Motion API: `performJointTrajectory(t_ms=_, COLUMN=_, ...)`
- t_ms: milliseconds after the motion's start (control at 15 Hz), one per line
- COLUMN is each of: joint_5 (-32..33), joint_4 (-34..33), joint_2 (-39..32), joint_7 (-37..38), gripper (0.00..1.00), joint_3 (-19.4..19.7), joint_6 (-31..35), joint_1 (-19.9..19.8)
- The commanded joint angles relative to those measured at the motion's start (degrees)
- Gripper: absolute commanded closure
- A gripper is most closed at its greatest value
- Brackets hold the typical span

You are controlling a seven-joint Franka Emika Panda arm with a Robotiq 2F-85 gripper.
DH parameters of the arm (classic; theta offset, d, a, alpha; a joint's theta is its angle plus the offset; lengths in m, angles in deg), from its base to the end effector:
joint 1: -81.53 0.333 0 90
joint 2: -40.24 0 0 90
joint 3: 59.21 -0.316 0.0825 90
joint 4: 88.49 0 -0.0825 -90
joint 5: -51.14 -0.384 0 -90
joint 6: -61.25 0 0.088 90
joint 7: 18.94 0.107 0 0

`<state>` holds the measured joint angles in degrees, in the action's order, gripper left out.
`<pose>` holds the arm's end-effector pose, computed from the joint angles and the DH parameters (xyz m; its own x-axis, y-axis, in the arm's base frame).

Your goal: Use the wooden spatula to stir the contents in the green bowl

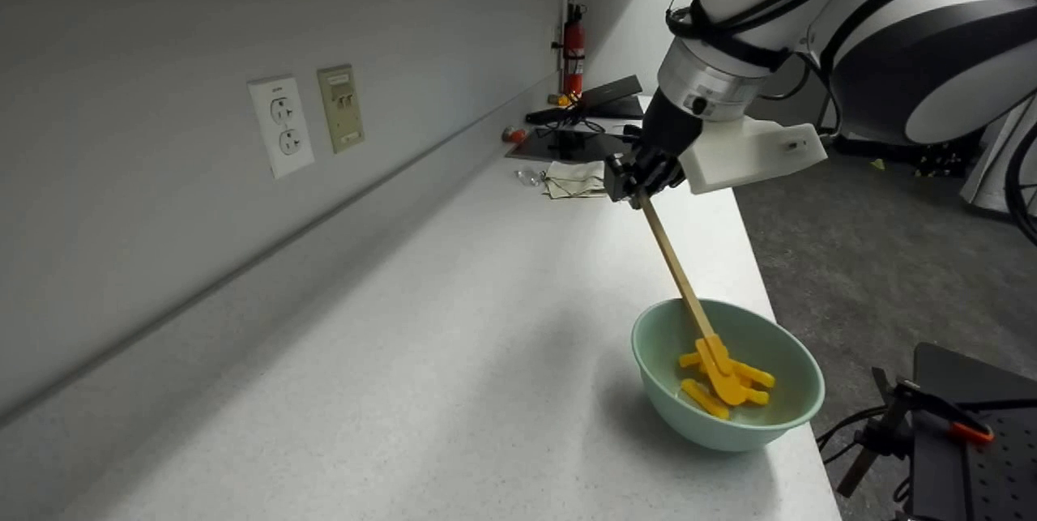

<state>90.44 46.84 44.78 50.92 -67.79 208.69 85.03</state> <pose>0.5008 0.1183 0.3854 0.7731 -0.3838 0.5050 -0.4658 -0.8840 0.0412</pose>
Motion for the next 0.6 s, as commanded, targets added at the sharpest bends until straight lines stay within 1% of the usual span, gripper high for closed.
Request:
performJointTrajectory(t_ms=0, joint_5=7.25, joint_4=2.96, joint_2=1.97, joint_7=2.90, gripper=0.98, joint_3=0.45, joint_6=7.10, joint_1=-0.93)
performJointTrajectory(t_ms=200, joint_5=18.28, joint_4=3.20, joint_2=2.66, joint_7=8.75, gripper=0.98, joint_3=0.08, joint_6=10.93, joint_1=-1.66)
performJointTrajectory(t_ms=400, joint_5=26.59, joint_4=3.64, joint_2=4.17, joint_7=14.59, gripper=0.98, joint_3=0.19, joint_6=13.69, joint_1=-2.02)
performJointTrajectory(t_ms=533, joint_5=29.79, joint_4=3.95, joint_2=4.56, joint_7=17.34, gripper=0.98, joint_3=0.46, joint_6=15.33, joint_1=-2.07)
